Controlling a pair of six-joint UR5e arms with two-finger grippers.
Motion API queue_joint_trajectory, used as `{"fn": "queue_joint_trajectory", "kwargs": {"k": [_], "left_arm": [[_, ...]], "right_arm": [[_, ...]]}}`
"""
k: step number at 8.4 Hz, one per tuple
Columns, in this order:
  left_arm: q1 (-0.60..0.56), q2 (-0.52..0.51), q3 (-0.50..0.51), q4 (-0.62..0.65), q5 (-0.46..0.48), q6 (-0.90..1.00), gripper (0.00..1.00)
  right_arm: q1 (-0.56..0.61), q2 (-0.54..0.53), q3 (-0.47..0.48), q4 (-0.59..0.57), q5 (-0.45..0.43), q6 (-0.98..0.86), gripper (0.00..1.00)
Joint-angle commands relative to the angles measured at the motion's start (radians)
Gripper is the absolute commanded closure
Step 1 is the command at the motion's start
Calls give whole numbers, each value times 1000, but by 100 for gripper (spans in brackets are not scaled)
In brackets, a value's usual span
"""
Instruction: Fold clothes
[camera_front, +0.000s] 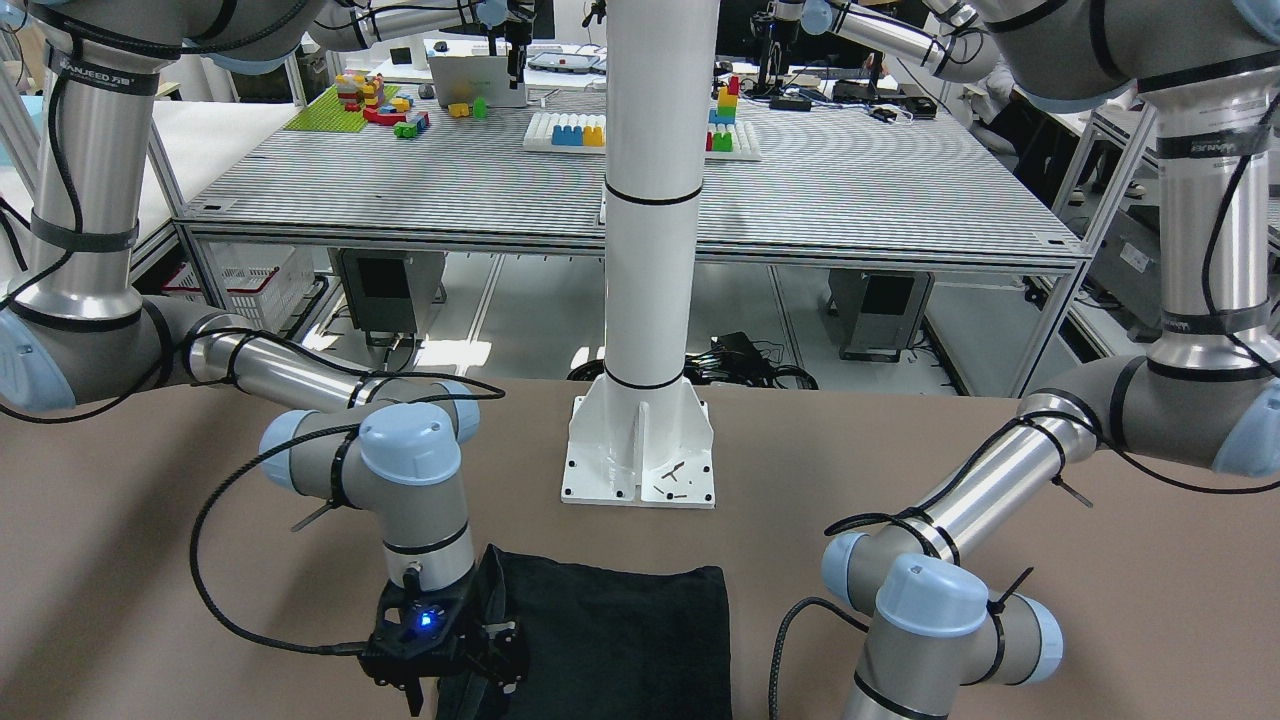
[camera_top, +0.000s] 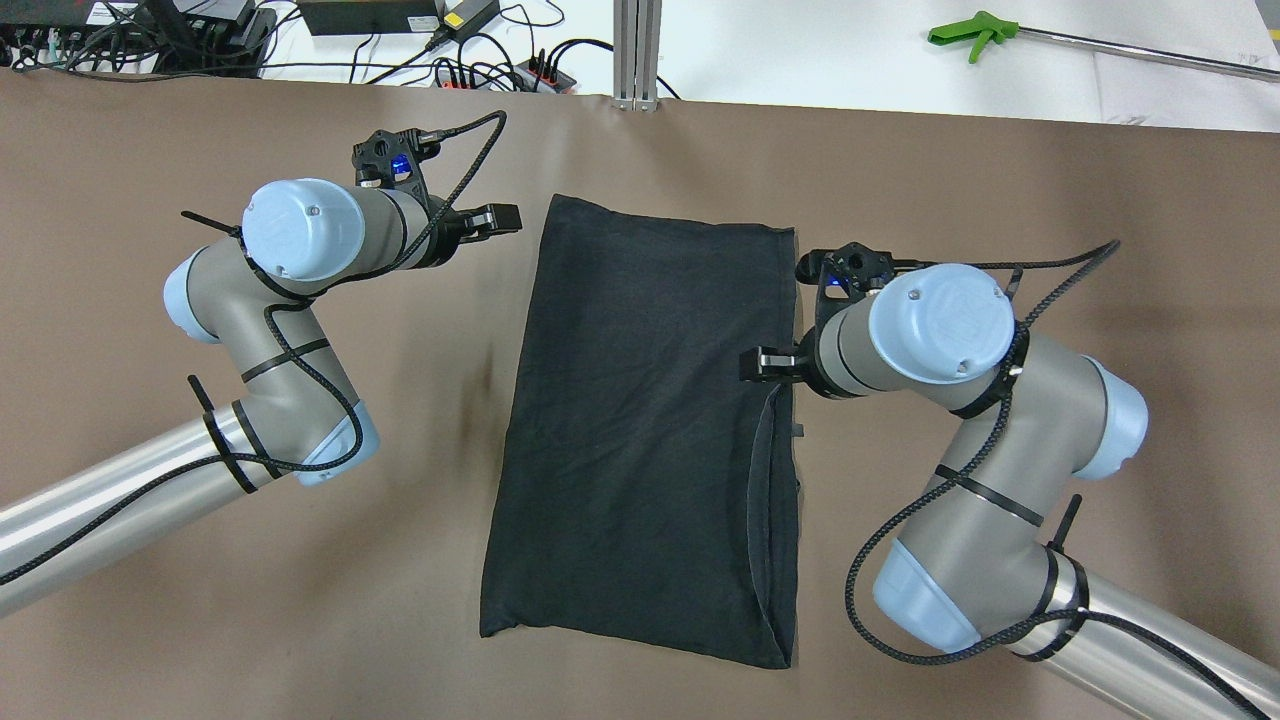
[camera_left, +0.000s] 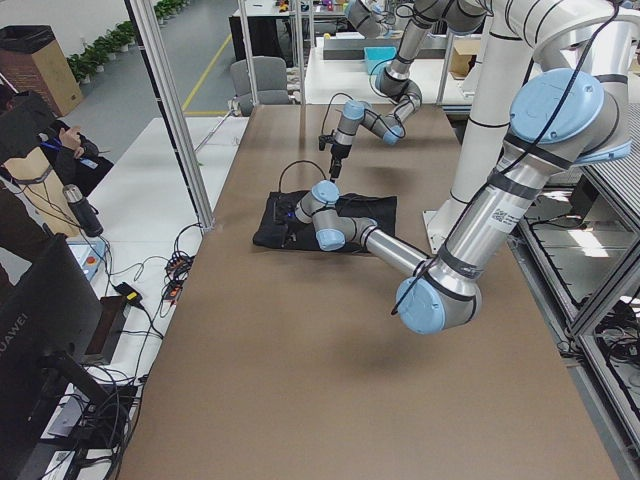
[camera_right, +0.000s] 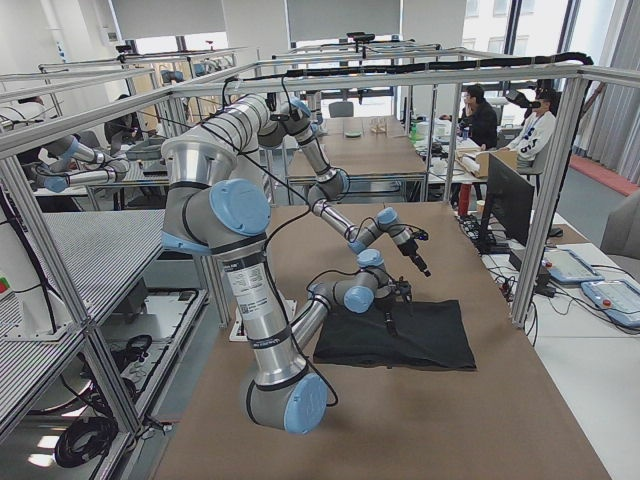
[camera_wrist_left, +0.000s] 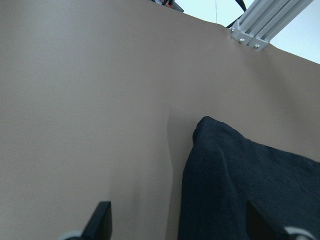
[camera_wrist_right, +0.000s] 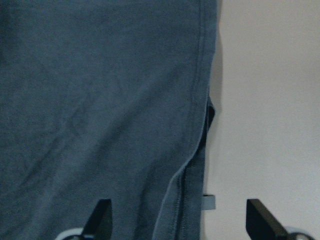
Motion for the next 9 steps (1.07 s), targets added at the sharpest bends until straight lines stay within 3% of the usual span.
{"fn": "queue_joint_trajectory", "kwargs": {"k": [1, 5, 9], "left_arm": [[0, -1, 0, 0, 0, -1, 5], [8, -9, 1, -2, 0, 1, 5], [11, -23, 9, 0, 0, 1, 5]], "right_arm": [[-109, 24, -100, 32, -130, 66, 6], [-112, -13, -97, -89, -119, 63, 6], [-112, -53, -91, -94, -118, 57, 6]]}}
